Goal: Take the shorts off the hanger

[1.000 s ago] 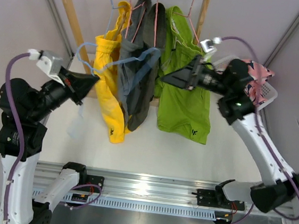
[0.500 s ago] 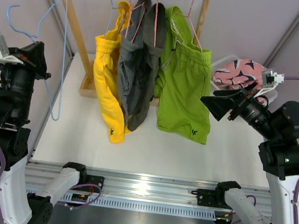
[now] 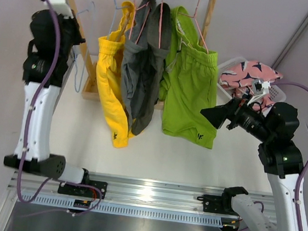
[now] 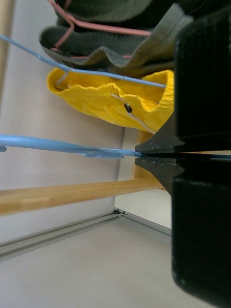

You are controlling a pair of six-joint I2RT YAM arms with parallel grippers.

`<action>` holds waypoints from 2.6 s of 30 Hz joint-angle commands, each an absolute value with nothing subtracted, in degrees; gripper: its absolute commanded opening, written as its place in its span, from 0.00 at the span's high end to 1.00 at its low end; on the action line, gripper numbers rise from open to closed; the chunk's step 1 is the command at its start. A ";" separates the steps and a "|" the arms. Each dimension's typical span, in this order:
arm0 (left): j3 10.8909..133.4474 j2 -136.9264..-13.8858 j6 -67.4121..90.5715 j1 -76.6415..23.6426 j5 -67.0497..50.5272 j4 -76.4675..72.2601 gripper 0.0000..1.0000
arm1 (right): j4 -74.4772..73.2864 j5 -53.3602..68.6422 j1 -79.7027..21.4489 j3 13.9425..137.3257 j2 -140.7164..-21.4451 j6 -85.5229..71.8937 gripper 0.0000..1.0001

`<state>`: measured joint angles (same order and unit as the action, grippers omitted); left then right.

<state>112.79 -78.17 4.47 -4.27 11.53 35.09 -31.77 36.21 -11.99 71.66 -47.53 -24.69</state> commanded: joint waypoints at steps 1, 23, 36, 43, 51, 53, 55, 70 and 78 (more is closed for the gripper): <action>119.61 -82.94 4.22 -4.04 11.25 36.83 1.00 | -31.38 35.95 -11.78 70.32 -46.76 -23.46 0.01; 146.95 -112.58 7.91 -0.18 -1.66 36.56 1.00 | -21.00 40.69 -11.78 56.60 -46.32 -27.69 0.00; 137.73 -107.50 7.91 1.49 -0.35 38.49 0.76 | -21.27 40.96 -11.78 56.60 -45.35 -28.74 0.00; 130.88 -95.20 8.52 1.41 -1.05 36.22 0.20 | -21.62 40.43 -11.78 56.43 -44.03 -29.88 0.01; 125.51 -86.75 11.16 0.62 -9.57 34.37 0.19 | -22.41 39.29 -11.86 56.25 -42.72 -30.58 0.01; 125.07 -85.61 11.60 0.62 -11.85 33.41 0.22 | -22.94 39.11 -11.78 56.25 -42.28 -30.67 0.00; 124.63 -85.52 11.51 -2.10 -16.07 32.96 0.26 | -23.29 38.85 -11.78 56.25 -42.01 -30.67 0.01; 127.17 -94.83 7.91 -8.44 -12.06 36.20 0.27 | -26.01 37.97 -11.78 56.95 -40.96 -29.36 0.01; 127.79 -98.52 6.51 -9.58 -7.04 37.44 0.35 | -26.46 37.88 -11.78 56.34 -41.13 -28.74 0.01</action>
<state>125.97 -98.00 8.19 -8.75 -10.11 37.50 -26.33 38.04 -11.97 56.12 -41.54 -29.78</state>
